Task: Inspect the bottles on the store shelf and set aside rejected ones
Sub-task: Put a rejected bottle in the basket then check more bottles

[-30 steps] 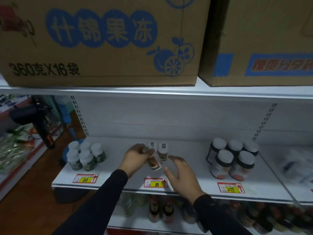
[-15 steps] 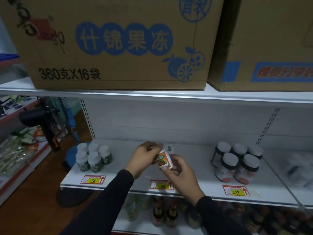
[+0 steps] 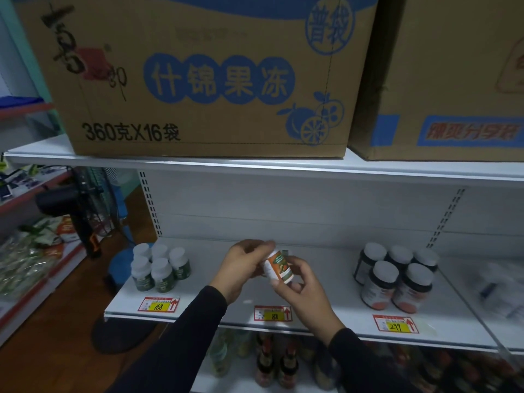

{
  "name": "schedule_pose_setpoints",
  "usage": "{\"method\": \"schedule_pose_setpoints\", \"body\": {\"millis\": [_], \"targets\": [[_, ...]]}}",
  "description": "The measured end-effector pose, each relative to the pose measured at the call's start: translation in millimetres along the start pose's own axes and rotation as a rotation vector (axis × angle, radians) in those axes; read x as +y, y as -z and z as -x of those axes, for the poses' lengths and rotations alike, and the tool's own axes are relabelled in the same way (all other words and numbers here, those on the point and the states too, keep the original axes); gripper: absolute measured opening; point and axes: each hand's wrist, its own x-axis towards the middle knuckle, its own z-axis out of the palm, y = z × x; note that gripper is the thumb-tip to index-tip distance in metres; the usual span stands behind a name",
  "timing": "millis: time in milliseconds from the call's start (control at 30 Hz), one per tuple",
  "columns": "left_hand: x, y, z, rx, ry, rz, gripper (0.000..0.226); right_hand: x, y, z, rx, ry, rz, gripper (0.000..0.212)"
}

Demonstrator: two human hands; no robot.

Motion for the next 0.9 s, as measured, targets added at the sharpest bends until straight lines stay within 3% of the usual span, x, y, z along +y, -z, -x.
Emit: {"method": "schedule_pose_setpoints", "body": {"millis": [233,533,700,800,900], "targets": [[6,3,4,-0.062,-0.002,0.046,0.014,-3,-1,-2,0.022,-0.035,-0.102,0.028],[2,5,1,0.035,-0.02,0.019,0.033,-4,-5,-2,0.031,0.011,-0.065,0.044],[5,7,1,-0.036,-0.024,0.047,0.01,-1,-5,-7,0.049,-0.063,-0.206,0.029],[7,8,-1,-0.032,-0.037,0.057,0.009,0,-6,-10,0.038,-0.079,-0.204,0.025],[3,9,-6,0.018,-0.049,0.056,0.018,-2,-6,-10,0.046,-0.03,-0.163,0.035]]}}
